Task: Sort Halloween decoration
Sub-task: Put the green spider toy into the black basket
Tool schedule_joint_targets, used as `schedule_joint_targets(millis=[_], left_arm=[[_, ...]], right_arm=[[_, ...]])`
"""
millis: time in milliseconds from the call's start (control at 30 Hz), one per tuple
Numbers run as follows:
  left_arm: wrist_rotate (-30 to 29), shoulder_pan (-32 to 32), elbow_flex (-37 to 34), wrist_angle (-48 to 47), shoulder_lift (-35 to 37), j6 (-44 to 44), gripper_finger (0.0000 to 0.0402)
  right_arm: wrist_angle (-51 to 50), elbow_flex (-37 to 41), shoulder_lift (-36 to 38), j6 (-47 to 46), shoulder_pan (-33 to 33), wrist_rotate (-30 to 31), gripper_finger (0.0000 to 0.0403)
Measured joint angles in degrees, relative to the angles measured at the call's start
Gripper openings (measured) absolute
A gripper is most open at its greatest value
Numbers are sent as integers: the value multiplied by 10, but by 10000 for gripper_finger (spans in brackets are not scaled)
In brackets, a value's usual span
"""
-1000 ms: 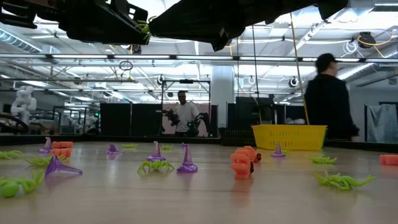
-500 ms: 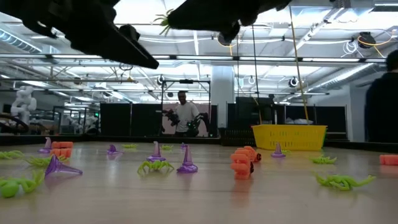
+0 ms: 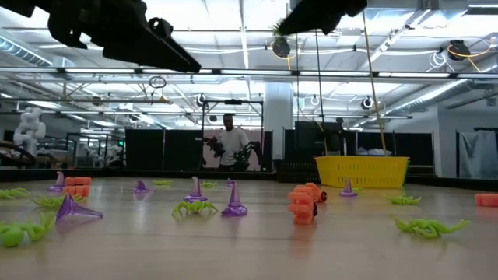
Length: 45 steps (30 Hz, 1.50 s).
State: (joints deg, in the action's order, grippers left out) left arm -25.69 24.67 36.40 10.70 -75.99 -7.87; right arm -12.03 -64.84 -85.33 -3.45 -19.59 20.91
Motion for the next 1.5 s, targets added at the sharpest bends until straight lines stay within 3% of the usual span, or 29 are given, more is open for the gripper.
schedule_joint_targets(millis=[267,500,600,933,1200,1500], left_arm=[[31,-67,0,49,7,-104,189],[156,-145,0,39,13,-94,189],[163,-165,0,31,13,-94,189],[135,-204,0,4,13,-90,189],[134,-211,0,-9,12,-60,189],[147,-209,0,-24,12,-60,189]], right_arm=[[-135,0,50,28,90,0,0],[-157,0,63,87,191,-6,0],[-146,0,60,101,248,-17,0],[-141,0,54,103,457,-142,0],[-136,-27,-26,113,564,-205,0],[-228,-152,-162,126,600,-226,0]])
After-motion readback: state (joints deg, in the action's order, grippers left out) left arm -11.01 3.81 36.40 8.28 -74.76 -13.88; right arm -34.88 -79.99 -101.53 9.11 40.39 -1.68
